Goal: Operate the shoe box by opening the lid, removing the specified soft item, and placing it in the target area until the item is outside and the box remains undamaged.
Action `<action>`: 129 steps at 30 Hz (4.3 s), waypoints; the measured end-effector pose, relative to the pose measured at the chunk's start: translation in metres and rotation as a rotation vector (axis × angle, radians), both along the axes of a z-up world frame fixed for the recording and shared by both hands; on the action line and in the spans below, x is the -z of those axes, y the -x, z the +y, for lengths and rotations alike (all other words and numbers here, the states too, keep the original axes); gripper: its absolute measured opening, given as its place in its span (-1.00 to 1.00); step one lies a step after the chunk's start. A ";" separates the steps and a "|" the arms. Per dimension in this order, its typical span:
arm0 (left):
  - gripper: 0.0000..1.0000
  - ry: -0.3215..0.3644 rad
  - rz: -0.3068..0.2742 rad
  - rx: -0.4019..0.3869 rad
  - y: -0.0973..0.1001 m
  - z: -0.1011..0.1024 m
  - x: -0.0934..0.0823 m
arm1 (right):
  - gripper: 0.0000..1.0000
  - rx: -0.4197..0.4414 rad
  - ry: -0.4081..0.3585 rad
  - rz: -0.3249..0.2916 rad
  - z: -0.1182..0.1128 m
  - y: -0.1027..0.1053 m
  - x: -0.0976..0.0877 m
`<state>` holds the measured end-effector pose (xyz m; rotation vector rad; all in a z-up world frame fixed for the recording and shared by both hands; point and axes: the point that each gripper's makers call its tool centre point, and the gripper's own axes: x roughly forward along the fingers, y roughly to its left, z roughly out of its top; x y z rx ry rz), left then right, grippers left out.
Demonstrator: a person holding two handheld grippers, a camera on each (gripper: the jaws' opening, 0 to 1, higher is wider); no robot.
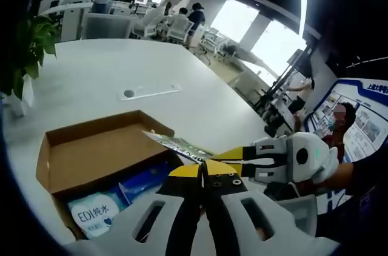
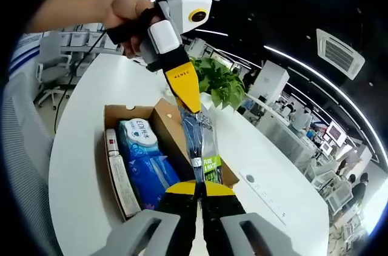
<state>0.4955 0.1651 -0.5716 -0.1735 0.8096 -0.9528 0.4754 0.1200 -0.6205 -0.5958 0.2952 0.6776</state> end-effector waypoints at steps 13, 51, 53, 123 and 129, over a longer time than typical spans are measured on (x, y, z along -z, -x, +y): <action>-1.00 -0.009 0.022 0.050 0.010 -0.032 0.015 | -1.00 0.040 0.027 0.011 -0.031 0.008 0.015; -1.00 -0.087 0.089 0.087 0.029 -0.090 0.094 | -1.00 0.173 0.069 0.149 -0.094 0.020 0.096; -1.00 -0.093 0.084 0.085 0.030 -0.091 0.097 | -1.00 0.184 0.061 0.170 -0.095 0.020 0.100; -0.74 -0.124 -0.080 -0.006 0.011 -0.056 0.091 | -1.00 0.080 0.067 0.099 -0.066 0.025 0.096; -0.66 -0.125 -0.125 -0.018 0.009 -0.030 0.081 | -1.00 0.078 0.069 0.096 -0.068 0.024 0.096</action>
